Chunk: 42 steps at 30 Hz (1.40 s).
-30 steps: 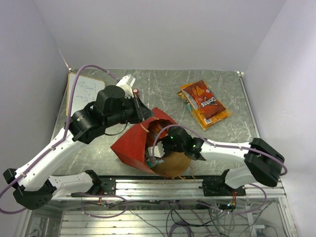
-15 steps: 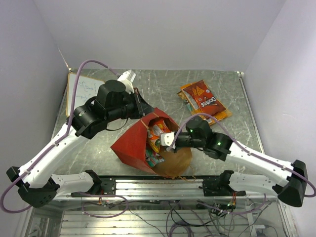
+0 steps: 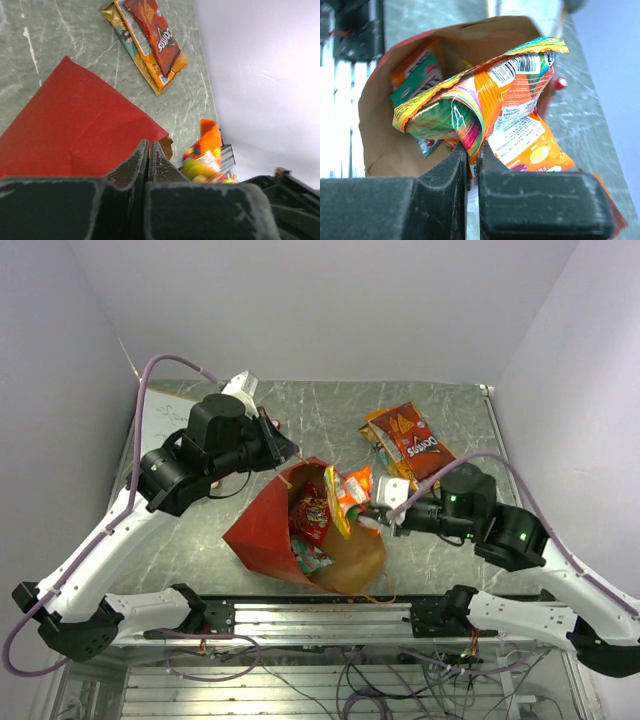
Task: Take the snacks out of the paper bag
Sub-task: Take out the snack from the paper bag, then place the snack at the center of the board.
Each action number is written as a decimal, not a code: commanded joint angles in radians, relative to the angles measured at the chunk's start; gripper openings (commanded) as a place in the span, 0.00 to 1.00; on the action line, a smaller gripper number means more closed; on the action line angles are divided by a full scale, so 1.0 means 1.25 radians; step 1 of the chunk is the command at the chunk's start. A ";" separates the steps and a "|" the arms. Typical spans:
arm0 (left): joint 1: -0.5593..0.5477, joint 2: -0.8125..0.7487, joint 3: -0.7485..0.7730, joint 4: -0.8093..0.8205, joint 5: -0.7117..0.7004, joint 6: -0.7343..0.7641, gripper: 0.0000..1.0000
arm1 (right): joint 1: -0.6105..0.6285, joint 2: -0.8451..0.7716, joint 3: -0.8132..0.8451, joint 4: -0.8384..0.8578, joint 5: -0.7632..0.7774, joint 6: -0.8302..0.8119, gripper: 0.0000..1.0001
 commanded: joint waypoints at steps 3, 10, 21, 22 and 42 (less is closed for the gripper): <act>0.034 0.018 0.030 -0.038 -0.041 -0.014 0.07 | -0.003 0.035 0.180 0.028 0.255 0.180 0.00; 0.054 0.019 0.015 -0.032 0.003 -0.003 0.07 | -0.003 0.062 0.253 0.122 0.649 0.232 0.00; 0.068 -0.002 0.005 -0.011 0.050 0.007 0.07 | -0.112 0.254 0.221 0.209 0.850 0.295 0.00; 0.068 -0.003 0.003 -0.009 0.055 0.004 0.07 | -0.154 0.278 0.219 0.208 0.823 0.314 0.00; 0.073 -0.019 -0.011 -0.012 0.173 -0.027 0.07 | -0.612 0.672 0.260 0.208 0.358 0.335 0.00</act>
